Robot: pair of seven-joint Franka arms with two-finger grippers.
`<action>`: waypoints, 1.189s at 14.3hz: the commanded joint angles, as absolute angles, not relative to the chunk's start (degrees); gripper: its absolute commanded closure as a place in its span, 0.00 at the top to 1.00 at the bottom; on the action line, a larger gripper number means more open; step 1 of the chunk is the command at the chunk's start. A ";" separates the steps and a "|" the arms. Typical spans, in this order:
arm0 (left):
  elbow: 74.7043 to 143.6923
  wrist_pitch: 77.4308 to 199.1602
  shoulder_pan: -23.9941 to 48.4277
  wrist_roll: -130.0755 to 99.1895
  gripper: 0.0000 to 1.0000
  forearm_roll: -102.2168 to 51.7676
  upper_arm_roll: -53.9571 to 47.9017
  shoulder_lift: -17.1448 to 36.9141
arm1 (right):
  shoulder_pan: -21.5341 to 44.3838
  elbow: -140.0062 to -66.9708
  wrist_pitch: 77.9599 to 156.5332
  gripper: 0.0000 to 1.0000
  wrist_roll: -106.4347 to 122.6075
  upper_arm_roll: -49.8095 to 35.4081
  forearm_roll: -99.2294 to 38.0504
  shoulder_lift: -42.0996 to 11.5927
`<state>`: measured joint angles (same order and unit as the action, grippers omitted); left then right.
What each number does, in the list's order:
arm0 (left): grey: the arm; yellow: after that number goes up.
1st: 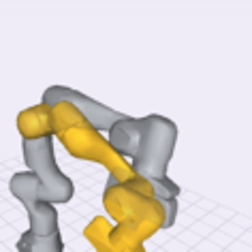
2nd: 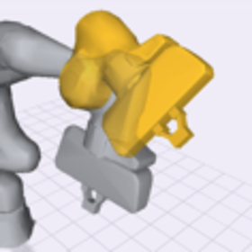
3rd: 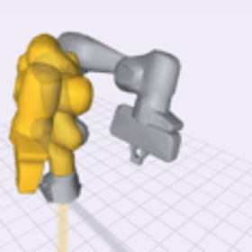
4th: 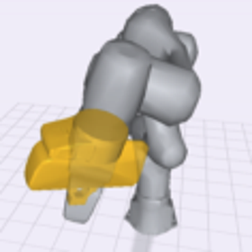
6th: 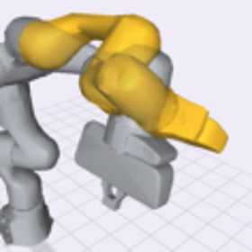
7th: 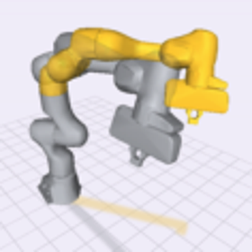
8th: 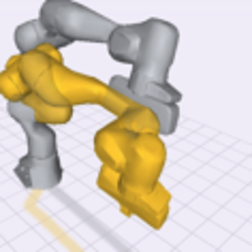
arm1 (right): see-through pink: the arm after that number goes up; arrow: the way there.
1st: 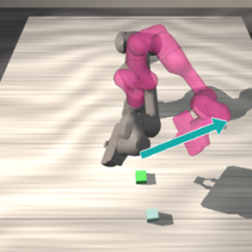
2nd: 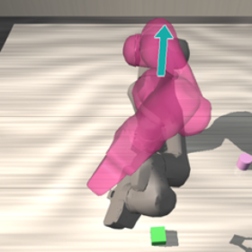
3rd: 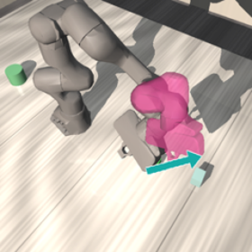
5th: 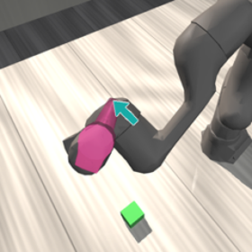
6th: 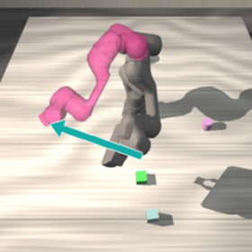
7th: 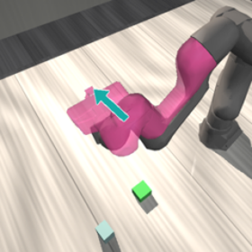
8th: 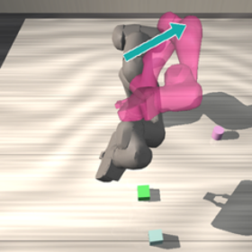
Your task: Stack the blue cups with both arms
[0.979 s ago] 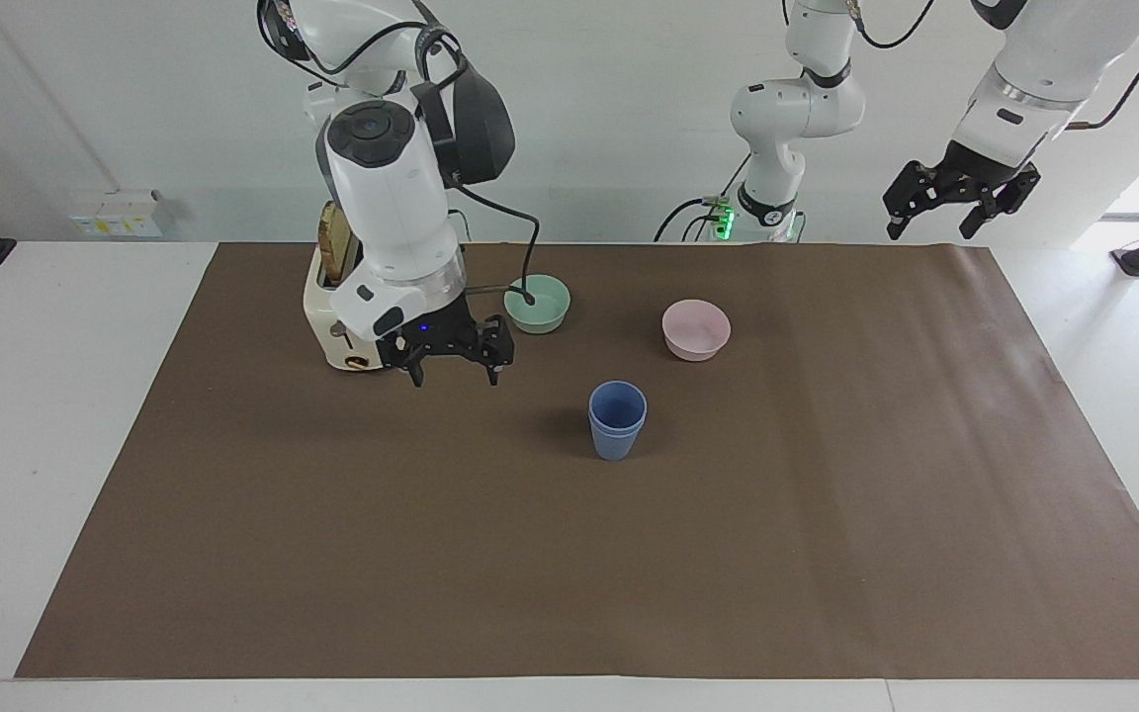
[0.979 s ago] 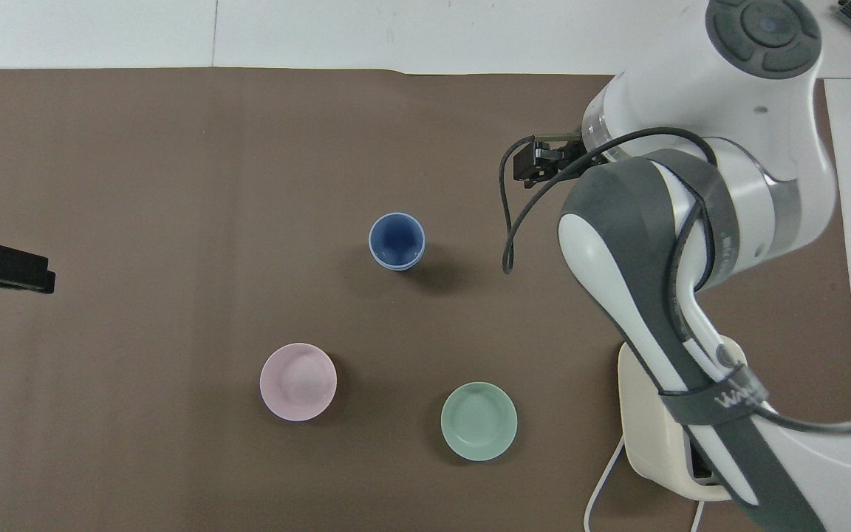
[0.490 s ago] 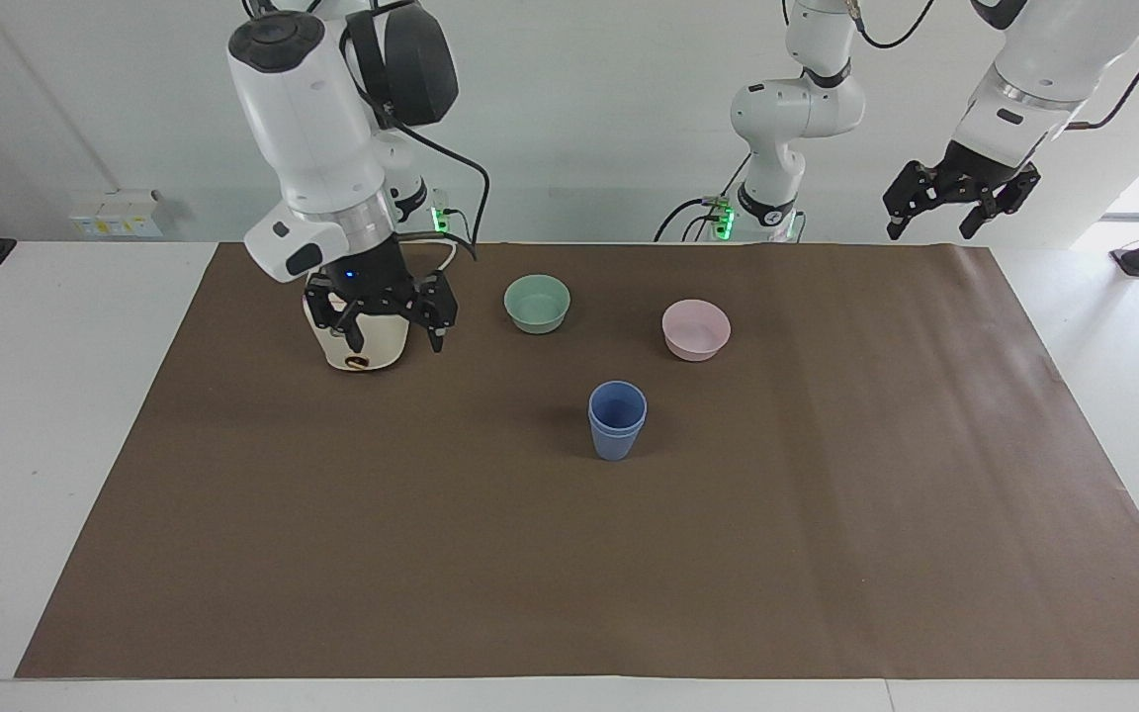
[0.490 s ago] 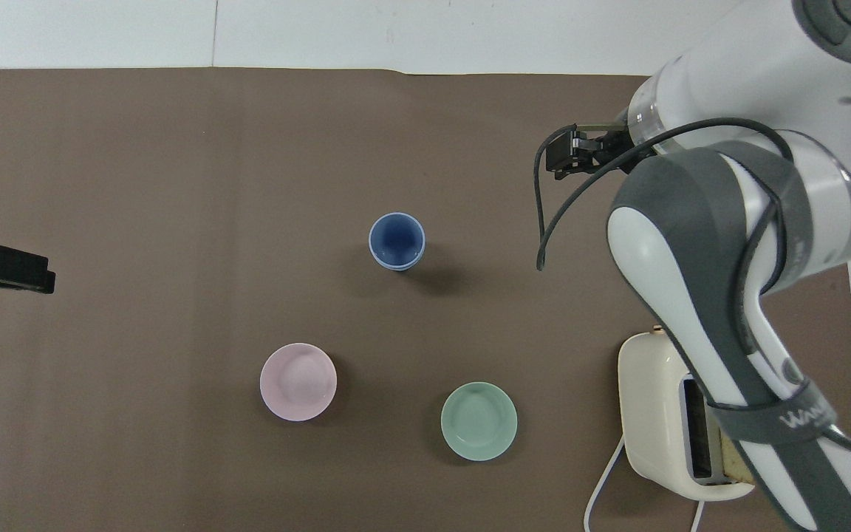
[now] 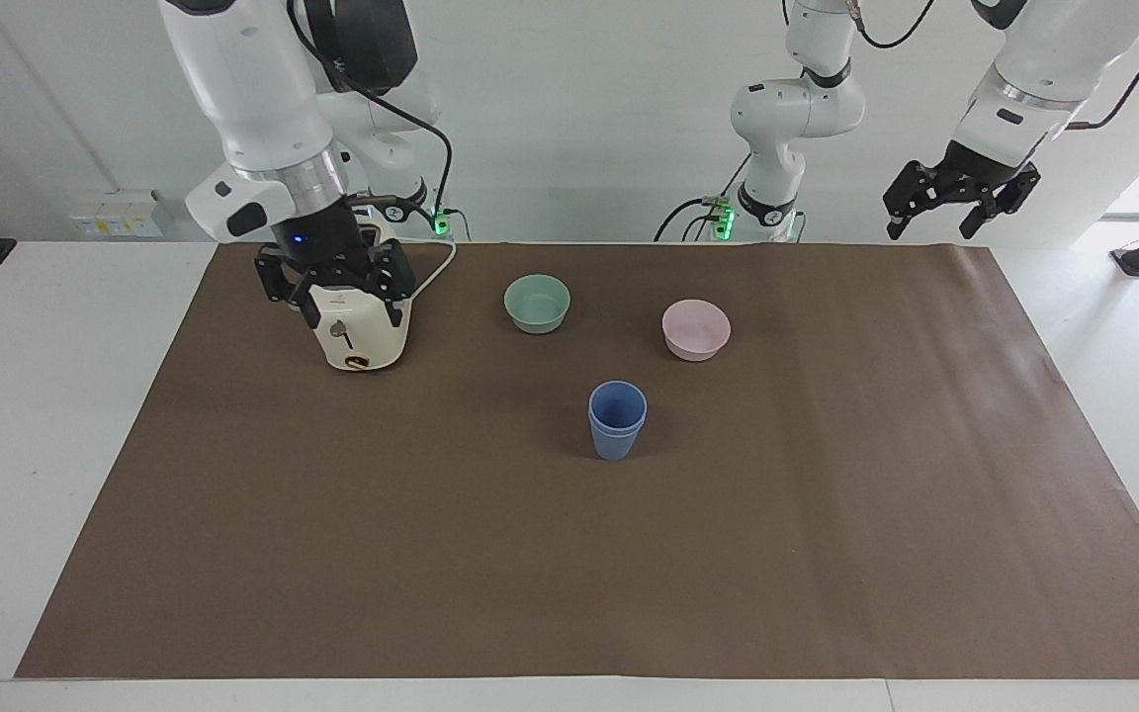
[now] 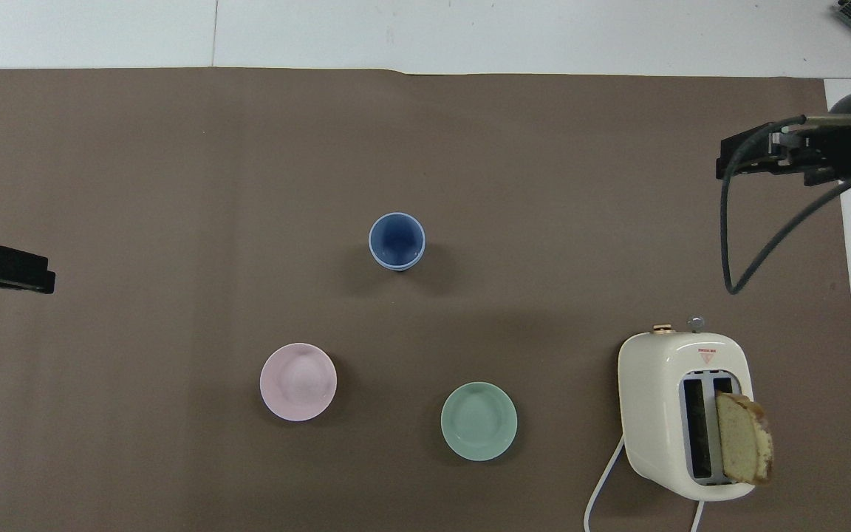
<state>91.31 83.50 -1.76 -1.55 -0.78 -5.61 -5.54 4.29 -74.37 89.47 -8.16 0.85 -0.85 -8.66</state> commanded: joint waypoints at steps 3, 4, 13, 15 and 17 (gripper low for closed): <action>92.11 82.97 -1.49 -1.32 1.00 -1.58 -5.01 -6.68 | 3.61 -75.67 87.19 1.00 -1.24 2.64 1.66 -5.54; 92.11 82.97 -1.41 -1.32 1.00 -1.58 -5.01 -6.68 | 2.99 -75.67 86.75 1.00 -1.23 2.55 1.67 -5.02; 92.11 82.97 -1.41 -1.32 1.00 -1.58 -5.10 -6.68 | 1.32 -76.38 84.02 1.00 -1.06 2.55 0.70 -2.11; 92.11 82.97 -1.41 -1.32 1.00 -1.58 -5.10 -6.68 | 1.14 -76.38 83.85 1.00 -1.14 2.46 0.62 -2.11; 92.11 82.97 -1.49 -1.32 1.00 -1.58 -5.10 -6.68 | 1.14 -76.38 83.85 1.00 -1.14 2.46 0.62 -2.11</action>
<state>91.31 83.50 -1.76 -1.55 -0.78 -5.61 -5.54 2.15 -75.46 83.98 -2.79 2.99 1.04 -2.76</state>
